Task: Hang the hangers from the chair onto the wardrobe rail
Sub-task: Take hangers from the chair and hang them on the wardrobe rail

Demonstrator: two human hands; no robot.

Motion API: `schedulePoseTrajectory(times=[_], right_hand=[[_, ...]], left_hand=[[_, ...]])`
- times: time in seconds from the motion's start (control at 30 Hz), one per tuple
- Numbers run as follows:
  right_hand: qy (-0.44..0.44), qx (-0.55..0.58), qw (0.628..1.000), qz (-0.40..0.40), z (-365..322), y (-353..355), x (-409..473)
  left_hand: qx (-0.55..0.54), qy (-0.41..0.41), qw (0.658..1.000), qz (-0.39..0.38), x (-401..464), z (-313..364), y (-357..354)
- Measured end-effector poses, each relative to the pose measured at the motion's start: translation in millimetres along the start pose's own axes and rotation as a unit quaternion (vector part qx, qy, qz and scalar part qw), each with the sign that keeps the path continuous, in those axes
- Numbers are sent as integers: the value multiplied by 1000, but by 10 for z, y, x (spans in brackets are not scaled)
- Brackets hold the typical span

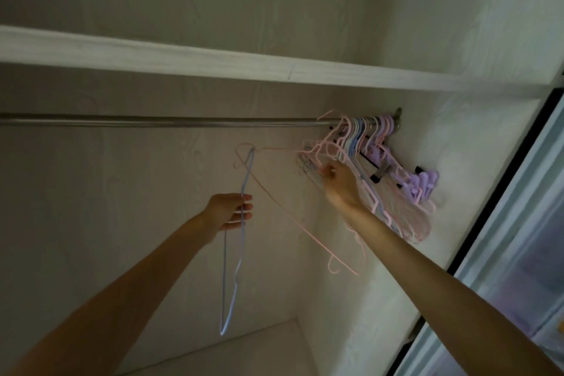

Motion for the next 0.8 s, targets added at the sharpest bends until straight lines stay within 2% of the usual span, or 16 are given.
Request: schedulePoseTrajectory(times=[0.1,0.2,0.33,0.43,0.53,0.57,0.7,0.8], right_hand=[[-1,-70,998,1,-26,-133,131],[-9,-141,989,-38,73,-270,80],[-5,-181,982,-50,198,-290,27],[78,-210,974,-20,25,-198,77],[236,-160,954,88,-481,41,202],[276,-160,943,94,-615,62,266],[357,-285,889,-1,-707,-214,585],[404,-293,866,19,-669,-178,681]], left_hand=[[3,-11,1000,0,11,142,-54],[3,-19,1000,-2,-3,232,-91],[10,-37,999,-7,-36,338,-129],[29,-32,999,0,-23,381,-130],[44,-30,999,4,-23,424,-130],[49,-33,998,2,-33,438,-142],[75,-29,997,7,-23,466,-170],[94,-21,995,8,11,448,-168]])
Point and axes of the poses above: each hand's wrist, its own x-axis towards the middle knuckle, its own y-axis out of the back of the hand, z = x × y, the point moved 8 cm from there along x, towards the middle knuckle, and after that the axes turned 11 degrees about z, right-handed, at the moved point
